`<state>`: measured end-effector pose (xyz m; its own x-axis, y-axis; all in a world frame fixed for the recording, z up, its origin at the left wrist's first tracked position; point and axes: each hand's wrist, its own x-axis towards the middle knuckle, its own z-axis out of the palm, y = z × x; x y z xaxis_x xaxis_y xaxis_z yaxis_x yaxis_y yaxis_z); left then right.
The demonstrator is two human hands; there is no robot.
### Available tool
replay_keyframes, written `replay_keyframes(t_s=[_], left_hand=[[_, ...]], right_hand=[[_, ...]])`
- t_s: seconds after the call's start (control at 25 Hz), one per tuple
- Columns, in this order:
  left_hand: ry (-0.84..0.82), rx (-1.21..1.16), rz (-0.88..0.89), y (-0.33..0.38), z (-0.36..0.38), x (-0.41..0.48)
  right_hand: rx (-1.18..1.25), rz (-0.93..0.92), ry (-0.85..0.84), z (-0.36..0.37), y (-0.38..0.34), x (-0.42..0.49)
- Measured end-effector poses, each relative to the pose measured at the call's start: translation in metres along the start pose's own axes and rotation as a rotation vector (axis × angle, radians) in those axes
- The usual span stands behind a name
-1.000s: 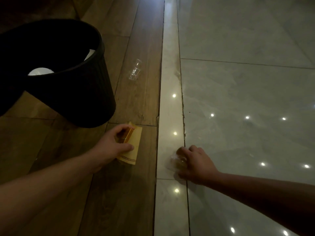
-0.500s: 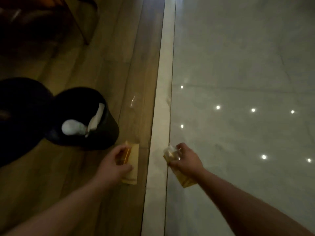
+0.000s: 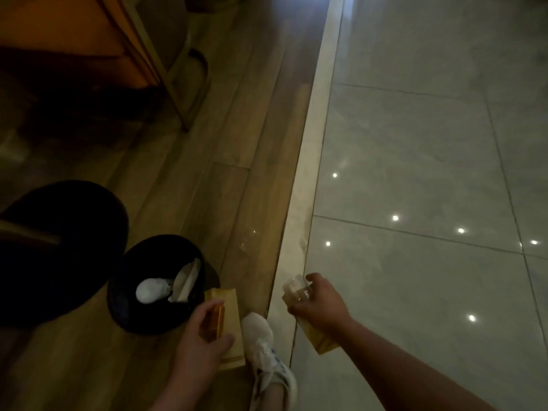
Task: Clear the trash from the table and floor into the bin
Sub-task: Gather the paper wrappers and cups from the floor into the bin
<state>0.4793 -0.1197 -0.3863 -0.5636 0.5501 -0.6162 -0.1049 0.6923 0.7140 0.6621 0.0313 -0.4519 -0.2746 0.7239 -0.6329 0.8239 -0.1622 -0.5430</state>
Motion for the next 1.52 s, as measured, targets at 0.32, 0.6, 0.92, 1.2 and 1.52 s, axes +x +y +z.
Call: replay_keyframes(t_s=[0.32, 0.6, 0.92, 1.2, 1.52], left_hand=[[0.010, -0.077, -0.043, 0.075, 0.012, 0.100], [0.158, -0.123, -0.158, 0.088, 0.022, 0.151], [0.229, -0.191, -0.174, 0.084, 0.029, 0.220], [0.196, -0.203, -0.224, 0.081, 0.043, 0.246], [0.165, -0.056, -0.315, 0.103, 0.058, 0.242]], right_hand=[[-0.099, 0.052, -0.172, -0.006, -0.054, 0.124], [-0.136, 0.012, -0.381, 0.046, -0.081, 0.252], [-0.010, 0.095, -0.491, 0.134, -0.085, 0.360], [0.061, 0.087, -0.457, 0.125, -0.090, 0.354], [-0.060, -0.023, -0.454, 0.013, -0.119, 0.328]])
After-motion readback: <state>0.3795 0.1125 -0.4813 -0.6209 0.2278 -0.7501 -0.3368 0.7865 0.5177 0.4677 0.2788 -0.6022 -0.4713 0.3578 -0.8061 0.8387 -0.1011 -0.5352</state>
